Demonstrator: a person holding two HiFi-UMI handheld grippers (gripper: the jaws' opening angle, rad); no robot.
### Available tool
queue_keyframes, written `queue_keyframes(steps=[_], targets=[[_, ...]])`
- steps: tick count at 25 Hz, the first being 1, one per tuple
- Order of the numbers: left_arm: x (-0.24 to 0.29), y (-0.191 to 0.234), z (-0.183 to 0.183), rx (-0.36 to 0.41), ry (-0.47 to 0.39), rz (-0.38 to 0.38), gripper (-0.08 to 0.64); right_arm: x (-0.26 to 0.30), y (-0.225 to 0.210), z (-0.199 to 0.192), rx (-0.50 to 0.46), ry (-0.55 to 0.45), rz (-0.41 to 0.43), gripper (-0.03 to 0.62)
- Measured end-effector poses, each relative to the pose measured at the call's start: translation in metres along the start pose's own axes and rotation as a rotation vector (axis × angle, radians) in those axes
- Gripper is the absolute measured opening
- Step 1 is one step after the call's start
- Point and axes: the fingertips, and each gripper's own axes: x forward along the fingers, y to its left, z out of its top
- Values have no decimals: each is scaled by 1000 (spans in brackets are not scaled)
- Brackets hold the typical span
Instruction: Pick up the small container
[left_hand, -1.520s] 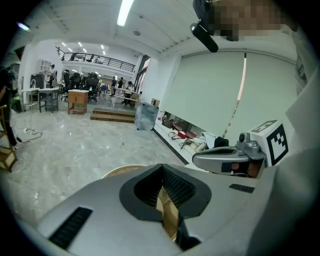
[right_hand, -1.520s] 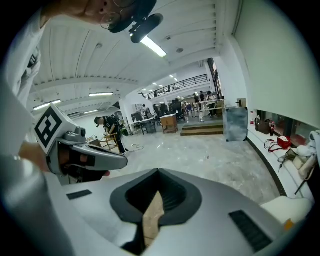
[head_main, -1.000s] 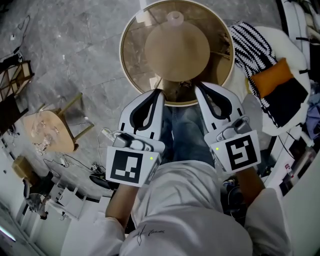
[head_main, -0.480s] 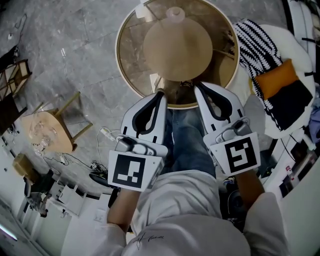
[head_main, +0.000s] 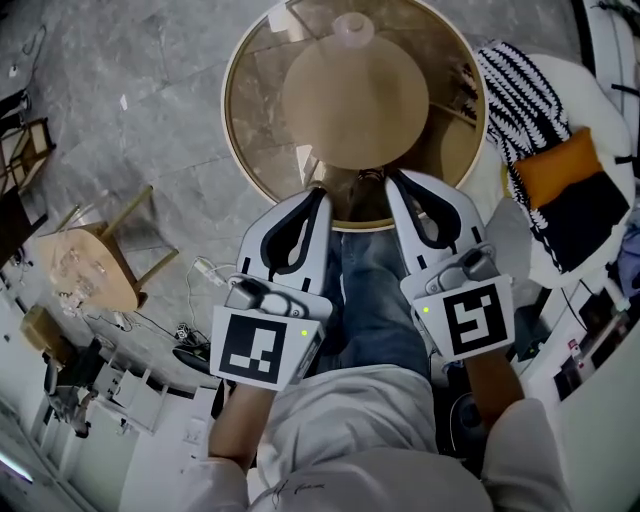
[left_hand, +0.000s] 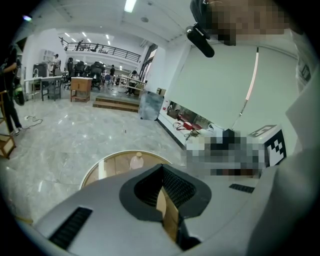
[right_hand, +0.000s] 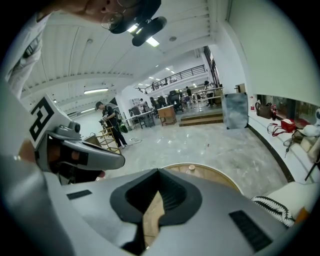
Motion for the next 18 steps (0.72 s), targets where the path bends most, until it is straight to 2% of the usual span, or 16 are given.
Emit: queue_keyframes(steps=[5,13,18], targets=[[17,12,-7,-13,5,9,17,16,-12,-12,18,7,-18,15],[51,24,-20,8,4,18,17,37,-46,-31,55,6,-77,15],[68,34,-26,6,8,9,17,52,-58,-39,39,-10,-88,15]])
